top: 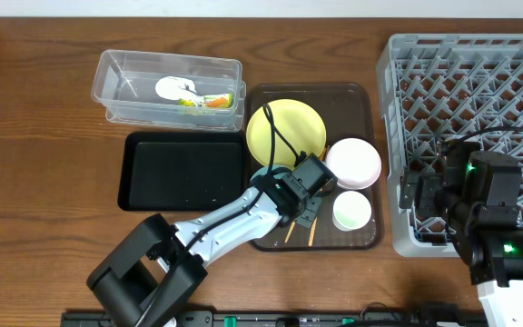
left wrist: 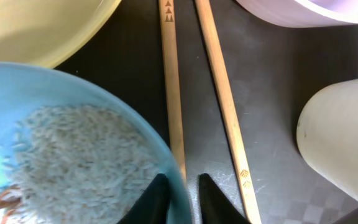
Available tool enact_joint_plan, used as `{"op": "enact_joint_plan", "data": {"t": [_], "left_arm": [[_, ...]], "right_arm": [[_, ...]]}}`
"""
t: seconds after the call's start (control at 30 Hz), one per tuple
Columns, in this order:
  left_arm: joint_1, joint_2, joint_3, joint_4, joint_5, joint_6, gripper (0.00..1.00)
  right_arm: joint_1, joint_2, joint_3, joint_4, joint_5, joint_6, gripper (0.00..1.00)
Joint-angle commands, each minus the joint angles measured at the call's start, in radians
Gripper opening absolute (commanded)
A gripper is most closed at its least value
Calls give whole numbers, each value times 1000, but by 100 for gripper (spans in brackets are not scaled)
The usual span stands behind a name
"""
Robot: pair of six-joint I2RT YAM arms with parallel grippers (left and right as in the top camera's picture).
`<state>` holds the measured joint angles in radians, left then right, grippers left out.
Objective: Sort waste into correct bins and load items into the dishwasher rack
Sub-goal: 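Reach the left gripper to the blue rice bowl and grip its rim, then lift the blue bowl with the left gripper and tip rice onto the black tray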
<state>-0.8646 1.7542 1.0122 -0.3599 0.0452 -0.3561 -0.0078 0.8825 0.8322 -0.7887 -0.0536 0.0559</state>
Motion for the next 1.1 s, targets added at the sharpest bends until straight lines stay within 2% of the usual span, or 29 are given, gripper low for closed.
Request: {"op": "enact_joint_plan", "data": {"t": [0.0, 0.37, 0.47, 0.6, 0.7, 0.83, 0.9, 1.07], "left_arm": [[-3, 9, 11, -5, -14, -6, 8], [14, -155, 79, -104, -16, -3, 6], [59, -236, 79, -139, -16, -4, 6], [187, -330, 79, -191, 40, -5, 6], [344, -361, 78, -223, 206, -1, 6], [577, -340, 61, -230, 569, 74, 6], [698, -307, 42, -231, 763, 130, 6], [917, -165, 20, -262, 1105, 223, 6]], "right_arm": [[9, -2, 18, -1, -7, -8, 99], [9, -2, 18, -5, -7, -8, 99], [9, -2, 18, -5, -7, -8, 99], [9, -2, 18, -5, -7, -8, 99], [9, -2, 18, -5, -7, -8, 99], [9, -2, 18, -5, -7, -8, 99], [9, -2, 18, -5, -7, -8, 99], [9, -2, 18, -5, -6, -8, 99]]}}
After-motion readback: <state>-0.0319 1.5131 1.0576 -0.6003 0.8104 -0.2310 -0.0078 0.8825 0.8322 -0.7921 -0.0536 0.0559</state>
